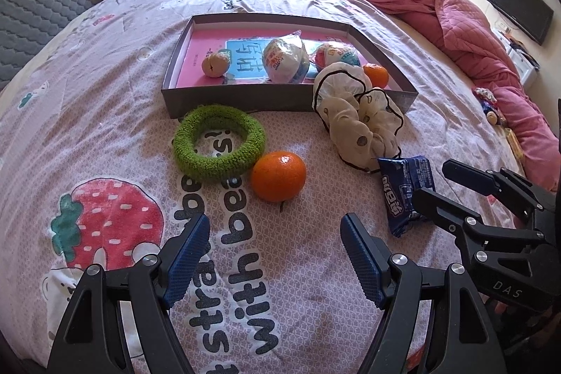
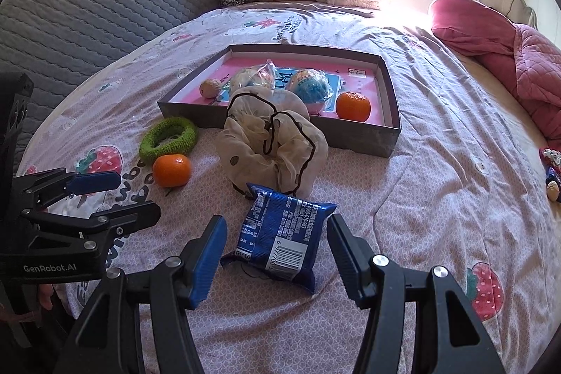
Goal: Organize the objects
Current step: 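Move the right gripper to the blue snack packet while the left approaches the green ring, then close the right gripper on the blue snack packet while the left grasps the green fuzzy ring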
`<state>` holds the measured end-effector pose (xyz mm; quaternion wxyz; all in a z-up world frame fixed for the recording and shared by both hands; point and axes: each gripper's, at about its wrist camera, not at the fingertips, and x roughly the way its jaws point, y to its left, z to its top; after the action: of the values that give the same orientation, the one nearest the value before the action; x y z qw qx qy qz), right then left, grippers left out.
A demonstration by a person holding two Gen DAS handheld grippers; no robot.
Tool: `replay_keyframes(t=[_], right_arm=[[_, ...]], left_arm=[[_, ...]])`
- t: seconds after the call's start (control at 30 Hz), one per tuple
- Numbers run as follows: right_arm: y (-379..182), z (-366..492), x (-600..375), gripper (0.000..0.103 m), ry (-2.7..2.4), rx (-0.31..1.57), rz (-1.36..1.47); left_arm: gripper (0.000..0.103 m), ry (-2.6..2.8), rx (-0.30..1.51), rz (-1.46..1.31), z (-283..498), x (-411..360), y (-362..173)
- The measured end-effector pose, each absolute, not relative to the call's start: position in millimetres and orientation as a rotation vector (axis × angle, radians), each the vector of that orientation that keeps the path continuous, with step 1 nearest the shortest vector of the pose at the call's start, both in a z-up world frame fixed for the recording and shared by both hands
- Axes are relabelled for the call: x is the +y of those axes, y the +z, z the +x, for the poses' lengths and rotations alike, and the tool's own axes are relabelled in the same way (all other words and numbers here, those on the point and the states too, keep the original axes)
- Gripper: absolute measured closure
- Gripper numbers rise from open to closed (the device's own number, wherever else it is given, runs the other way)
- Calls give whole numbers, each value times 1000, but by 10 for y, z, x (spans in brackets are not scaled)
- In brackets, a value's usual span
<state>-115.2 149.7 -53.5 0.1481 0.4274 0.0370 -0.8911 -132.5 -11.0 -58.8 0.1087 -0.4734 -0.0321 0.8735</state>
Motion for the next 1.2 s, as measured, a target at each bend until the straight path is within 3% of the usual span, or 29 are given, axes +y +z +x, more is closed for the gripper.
replay_keyframes(t=[1.2], right_arm=[[-681, -1239, 1494, 44, -2569, 101, 1268]], left_arm=[[25, 2683, -195, -1391, -1538, -635, -566]])
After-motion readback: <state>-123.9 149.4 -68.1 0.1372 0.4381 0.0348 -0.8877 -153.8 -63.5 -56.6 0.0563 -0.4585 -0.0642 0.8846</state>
